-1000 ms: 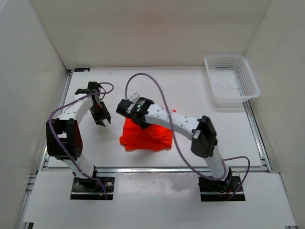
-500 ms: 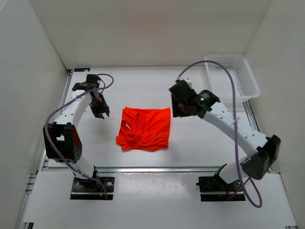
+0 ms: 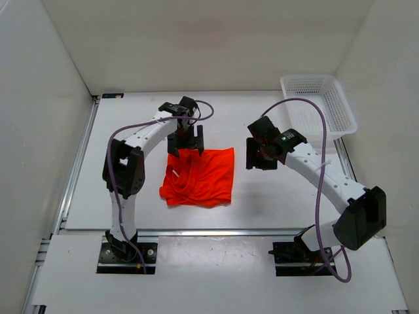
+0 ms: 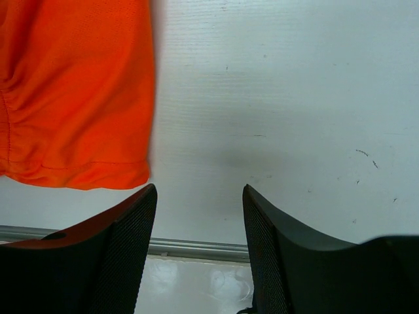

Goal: Fold and stack the shorts
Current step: Fold the shorts

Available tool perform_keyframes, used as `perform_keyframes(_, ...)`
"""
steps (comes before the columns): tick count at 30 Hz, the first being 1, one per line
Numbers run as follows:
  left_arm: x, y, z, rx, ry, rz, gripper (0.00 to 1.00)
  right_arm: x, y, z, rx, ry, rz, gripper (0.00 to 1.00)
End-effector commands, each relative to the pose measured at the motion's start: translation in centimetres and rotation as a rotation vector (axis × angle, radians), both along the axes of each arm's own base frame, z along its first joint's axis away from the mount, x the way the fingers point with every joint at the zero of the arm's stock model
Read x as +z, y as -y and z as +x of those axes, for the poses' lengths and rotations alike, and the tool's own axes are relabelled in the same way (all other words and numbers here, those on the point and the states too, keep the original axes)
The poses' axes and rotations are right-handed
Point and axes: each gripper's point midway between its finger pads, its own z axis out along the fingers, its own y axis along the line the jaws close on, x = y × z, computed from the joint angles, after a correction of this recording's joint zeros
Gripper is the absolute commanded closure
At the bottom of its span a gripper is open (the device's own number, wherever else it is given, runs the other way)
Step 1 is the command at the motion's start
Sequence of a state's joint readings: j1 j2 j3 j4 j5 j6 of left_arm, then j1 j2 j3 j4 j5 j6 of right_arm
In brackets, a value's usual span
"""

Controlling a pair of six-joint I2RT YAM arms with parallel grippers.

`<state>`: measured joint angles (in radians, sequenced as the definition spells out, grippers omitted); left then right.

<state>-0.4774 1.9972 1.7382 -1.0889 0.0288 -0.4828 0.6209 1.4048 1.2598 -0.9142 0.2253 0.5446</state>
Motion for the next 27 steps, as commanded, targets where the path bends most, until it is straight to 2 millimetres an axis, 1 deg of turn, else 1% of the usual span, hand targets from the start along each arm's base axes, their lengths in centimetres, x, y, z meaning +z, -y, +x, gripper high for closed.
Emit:
perform_keyframes(1,-0.3,0.7,0.5,0.005,-0.030,-0.032,0.01,0.8,-0.1,0.1,-0.007,0.026,0.046,0.40)
perform_keyframes(2,-0.3,0.8,0.4,0.003,-0.035,-0.039,0.01,0.5,0.0,-0.1,-0.007,0.017,0.040,0.40)
perform_keyframes(3,-0.6,1.0,0.4,0.000,-0.039,-0.051,0.01,0.5,0.4,0.2,-0.020,0.022,0.033,0.40)
perform_keyframes(4,-0.4,1.6,0.3,-0.010,-0.045,-0.085,0.10,0.7,0.4,0.1,-0.020,0.029,0.039,0.40)
perform_keyframes(5,-0.3,1.8,0.0,-0.024,-0.045,-0.101,0.18,0.4,0.8,0.1,-0.021,0.022,0.028,0.40)
perform_keyframes(6,-0.2,1.8,-0.3,-0.027,-0.051,-0.110,0.30,0.4,0.8,0.1,-0.021,0.022,0.028,0.40)
perform_keyframes(7,0.6,2.1,-0.1,-0.031,-0.031,-0.129,0.46,0.4,0.8,0.1,-0.021,0.022,0.028,0.40)
perform_keyframes(8,1.0,2.2,-0.2,-0.034,-0.026,-0.141,0.72,0.4,1.0,0.2,-0.031,0.022,0.028,0.40)
perform_keyframes(9,0.8,2.4,-0.6,-0.048,-0.041,-0.154,0.82,0.4,1.0,0.2,-0.031,0.022,0.028,0.40)
perform_keyframes(10,1.3,2.8,-1.1,-0.059,-0.052,-0.188,0.90,0.4,1.2,0.4,-0.040,0.022,0.028,0.40)
perform_keyframes(12,2.7,2.2,-0.8,-0.044,-0.024,-0.212,0.90,0.4,1.3,0.4,-0.032,0.023,0.024,0.40)
perform_keyframes(13,3.0,2.0,-1.2,-0.044,-0.028,-0.210,0.90,0.4,1.3,0.4,-0.032,0.023,0.024,0.40)
perform_keyframes(14,4.5,1.2,-1.1,-0.019,0.010,-0.214,0.90,0.4,1.3,0.4,-0.032,0.023,0.024,0.40)
perform_keyframes(15,5.0,0.6,-1.3,-0.007,0.019,-0.208,0.90,0.4,1.3,0.4,-0.032,0.023,0.024,0.40)
perform_keyframes(16,5.2,-0.7,-1.5,0.028,0.017,-0.195,0.90,0.4,1.3,0.4,-0.032,0.023,0.024,0.40)
perform_keyframes(17,6.3,-1.5,-1.5,0.043,0.054,-0.190,0.90,0.4,1.3,0.4,-0.032,0.023,0.024,0.40)
perform_keyframes(18,6.5,-2.2,-2.0,0.054,0.045,-0.185,0.90,0.4,1.3,0.4,-0.032,0.023,0.024,0.40)
perform_keyframes(19,6.5,-3.4,-2.1,0.094,0.042,-0.172,0.90,0.0,1.4,0.2,-0.032,0.014,0.018,0.40)
perform_keyframes(20,5.8,-4.1,-2.8,0.108,0.019,-0.162,0.90,0.0,1.4,0.2,-0.032,0.014,0.018,0.40)
perform_keyframes(21,6.0,-5.0,-3.2,0.137,0.032,-0.146,0.90,0.0,1.4,0.2,-0.032,0.014,0.018,0.40)
perform_keyframes(22,5.7,-6.1,-3.3,0.166,0.026,-0.133,0.90,0.1,1.3,0.4,-0.032,0.022,0.023,0.40)
perform_keyframes(23,4.4,-6.8,-3.8,0.201,0.004,-0.120,0.90,-0.2,1.3,0.4,-0.032,0.014,0.018,0.40)
perform_keyframes(24,3.8,-7.8,-4.2,0.231,-0.006,-0.095,0.90,-0.2,1.3,0.4,-0.032,0.014,0.018,0.40)
perform_keyframes(25,3.4,-8.3,-4.3,0.244,-0.006,-0.094,0.88,-0.5,1.4,0.2,-0.032,0.007,0.013,0.40)
perform_keyframes(26,1.6,-9.4,-5.1,0.286,-0.051,-0.079,0.79,-0.5,1.4,0.2,-0.032,0.007,0.013,0.40)
perform_keyframes(27,0.8,-9.8,-4.8,0.309,-0.044,-0.085,0.40,-0.5,1.4,0.2,-0.032,0.007,0.013,0.37)
